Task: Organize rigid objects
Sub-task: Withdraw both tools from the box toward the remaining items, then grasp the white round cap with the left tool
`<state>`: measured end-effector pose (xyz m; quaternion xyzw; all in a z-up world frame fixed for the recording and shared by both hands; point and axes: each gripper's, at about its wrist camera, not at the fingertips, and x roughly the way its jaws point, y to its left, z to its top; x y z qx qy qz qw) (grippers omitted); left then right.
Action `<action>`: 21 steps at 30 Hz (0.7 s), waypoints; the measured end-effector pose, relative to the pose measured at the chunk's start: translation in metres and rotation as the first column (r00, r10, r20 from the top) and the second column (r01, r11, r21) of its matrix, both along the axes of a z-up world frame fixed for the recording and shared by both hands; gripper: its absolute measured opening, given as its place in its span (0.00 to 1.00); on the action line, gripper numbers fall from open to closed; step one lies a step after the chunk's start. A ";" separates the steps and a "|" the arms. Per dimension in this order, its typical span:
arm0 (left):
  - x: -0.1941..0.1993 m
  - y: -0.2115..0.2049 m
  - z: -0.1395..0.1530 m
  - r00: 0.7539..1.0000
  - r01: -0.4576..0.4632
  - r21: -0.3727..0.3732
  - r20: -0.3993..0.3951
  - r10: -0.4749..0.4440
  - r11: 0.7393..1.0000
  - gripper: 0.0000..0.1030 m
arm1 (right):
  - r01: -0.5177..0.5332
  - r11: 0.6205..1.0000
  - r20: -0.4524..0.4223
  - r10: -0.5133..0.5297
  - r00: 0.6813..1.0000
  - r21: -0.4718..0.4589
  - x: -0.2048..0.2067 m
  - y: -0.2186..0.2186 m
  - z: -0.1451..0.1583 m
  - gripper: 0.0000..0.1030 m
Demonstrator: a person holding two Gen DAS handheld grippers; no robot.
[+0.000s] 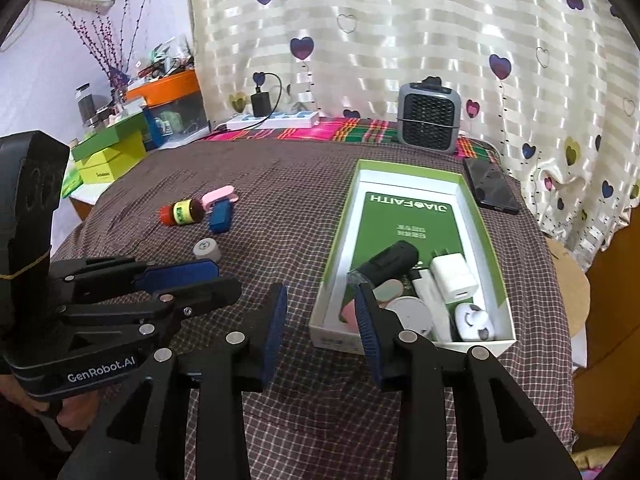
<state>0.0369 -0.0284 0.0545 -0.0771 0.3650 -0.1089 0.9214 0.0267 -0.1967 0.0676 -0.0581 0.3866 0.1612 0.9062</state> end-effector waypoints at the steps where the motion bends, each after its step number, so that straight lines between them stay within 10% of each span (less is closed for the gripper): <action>1: -0.001 0.001 -0.001 1.000 -0.003 0.001 -0.001 0.003 1.000 0.26 | -0.003 1.000 0.000 0.003 1.000 0.001 -0.001 0.001 0.000 0.36; 21: -0.005 0.053 -0.019 0.989 -0.138 -0.008 -0.045 0.137 0.990 0.26 | -0.072 0.997 -0.012 0.072 0.997 0.020 -0.006 0.026 -0.011 0.36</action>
